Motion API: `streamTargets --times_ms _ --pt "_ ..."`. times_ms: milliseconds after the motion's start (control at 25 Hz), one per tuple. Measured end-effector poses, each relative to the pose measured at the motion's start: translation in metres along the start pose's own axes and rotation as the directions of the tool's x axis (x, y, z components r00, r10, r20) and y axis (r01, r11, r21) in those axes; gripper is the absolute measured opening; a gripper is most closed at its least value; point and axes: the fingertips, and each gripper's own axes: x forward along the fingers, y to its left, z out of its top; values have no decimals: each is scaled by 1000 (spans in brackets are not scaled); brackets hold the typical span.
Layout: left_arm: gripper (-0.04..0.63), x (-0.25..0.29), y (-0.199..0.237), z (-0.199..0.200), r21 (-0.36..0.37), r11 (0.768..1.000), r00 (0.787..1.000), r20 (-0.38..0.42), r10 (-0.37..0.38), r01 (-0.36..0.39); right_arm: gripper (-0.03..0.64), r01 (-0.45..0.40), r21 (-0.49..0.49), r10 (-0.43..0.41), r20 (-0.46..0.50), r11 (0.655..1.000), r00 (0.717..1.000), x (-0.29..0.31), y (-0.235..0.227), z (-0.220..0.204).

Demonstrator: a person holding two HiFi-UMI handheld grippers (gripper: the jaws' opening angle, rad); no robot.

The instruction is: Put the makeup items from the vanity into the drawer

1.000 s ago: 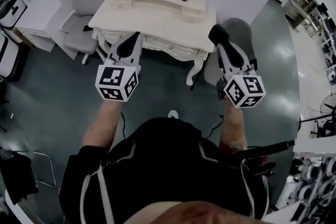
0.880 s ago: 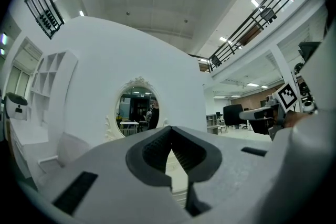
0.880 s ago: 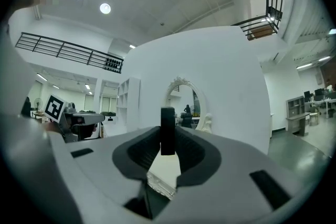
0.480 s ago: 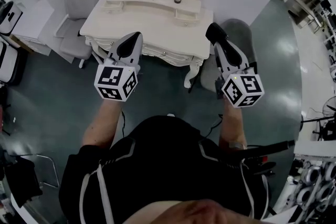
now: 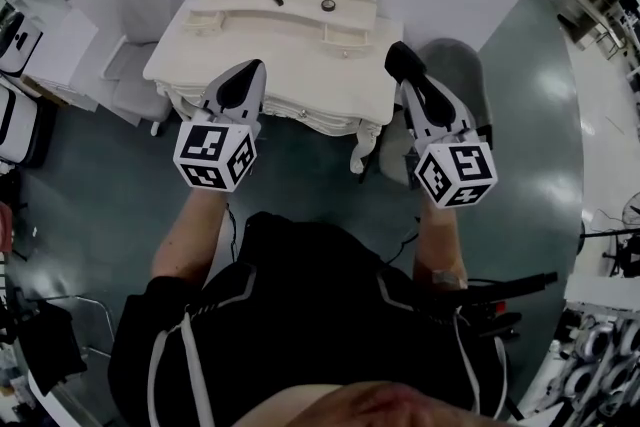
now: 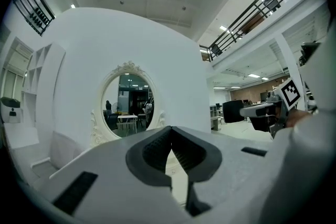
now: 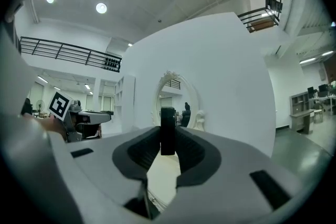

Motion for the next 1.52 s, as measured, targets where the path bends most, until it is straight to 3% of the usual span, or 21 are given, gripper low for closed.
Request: streamTargets --times_ms 320,1000,1520 --pt "5 48 23 -8 -22 998 998 10 -63 63 89 35 -18 -35 -26 999 999 42 -12 -5" --pt "5 136 142 -32 -68 982 985 -3 -174 174 89 168 -31 -171 -109 985 979 157 -10 -18" --pt "5 190 207 -70 -95 940 940 -69 -335 328 89 300 13 -290 -216 954 932 237 -6 -66"
